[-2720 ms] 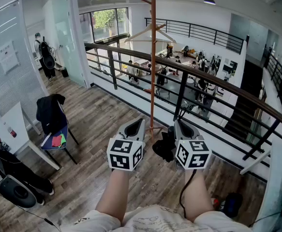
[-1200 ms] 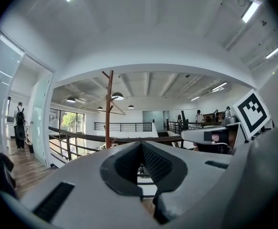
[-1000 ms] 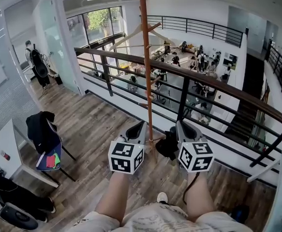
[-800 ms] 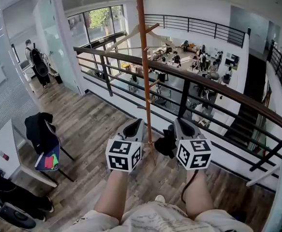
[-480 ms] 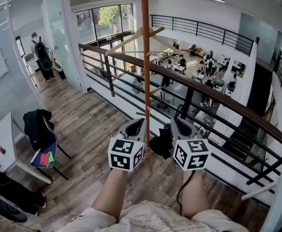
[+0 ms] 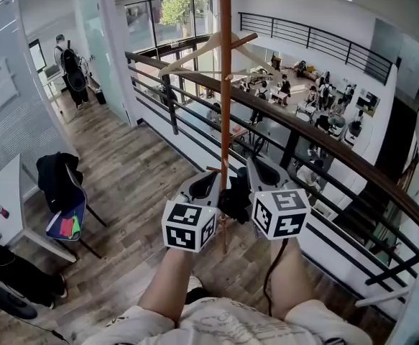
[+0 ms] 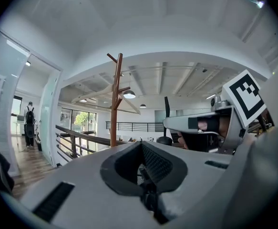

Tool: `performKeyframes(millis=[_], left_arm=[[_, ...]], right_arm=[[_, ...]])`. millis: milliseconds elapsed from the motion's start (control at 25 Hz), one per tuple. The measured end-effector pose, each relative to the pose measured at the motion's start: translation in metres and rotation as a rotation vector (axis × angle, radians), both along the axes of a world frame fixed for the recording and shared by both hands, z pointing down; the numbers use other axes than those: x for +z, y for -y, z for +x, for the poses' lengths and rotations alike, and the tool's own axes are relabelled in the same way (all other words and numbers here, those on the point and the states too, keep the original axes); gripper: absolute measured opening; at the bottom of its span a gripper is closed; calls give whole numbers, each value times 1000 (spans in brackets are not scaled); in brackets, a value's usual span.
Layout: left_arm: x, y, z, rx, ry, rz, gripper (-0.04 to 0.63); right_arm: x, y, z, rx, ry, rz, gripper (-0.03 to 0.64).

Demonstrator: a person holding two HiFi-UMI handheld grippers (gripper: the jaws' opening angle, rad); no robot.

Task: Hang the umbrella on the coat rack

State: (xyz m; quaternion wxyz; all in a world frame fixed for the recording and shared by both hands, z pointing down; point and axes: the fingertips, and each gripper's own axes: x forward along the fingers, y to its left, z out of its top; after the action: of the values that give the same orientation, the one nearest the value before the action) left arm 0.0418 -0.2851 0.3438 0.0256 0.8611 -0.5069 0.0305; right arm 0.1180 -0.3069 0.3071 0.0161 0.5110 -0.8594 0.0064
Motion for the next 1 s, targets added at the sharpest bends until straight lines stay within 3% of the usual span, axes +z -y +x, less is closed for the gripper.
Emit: performKeyframes(millis=[240,680,1000], left_arm=[[11,45,-13,-6,-14,-8,3],[-18,142,-37,48,-23,62,3],[-22,176,-48,63,-25,64,3]], right_arm=[[0,48,-16,-18,-7,7,5],[-38,141,-44,5,-12,81,5],[-57,189,-59,-1,-10,76,5]])
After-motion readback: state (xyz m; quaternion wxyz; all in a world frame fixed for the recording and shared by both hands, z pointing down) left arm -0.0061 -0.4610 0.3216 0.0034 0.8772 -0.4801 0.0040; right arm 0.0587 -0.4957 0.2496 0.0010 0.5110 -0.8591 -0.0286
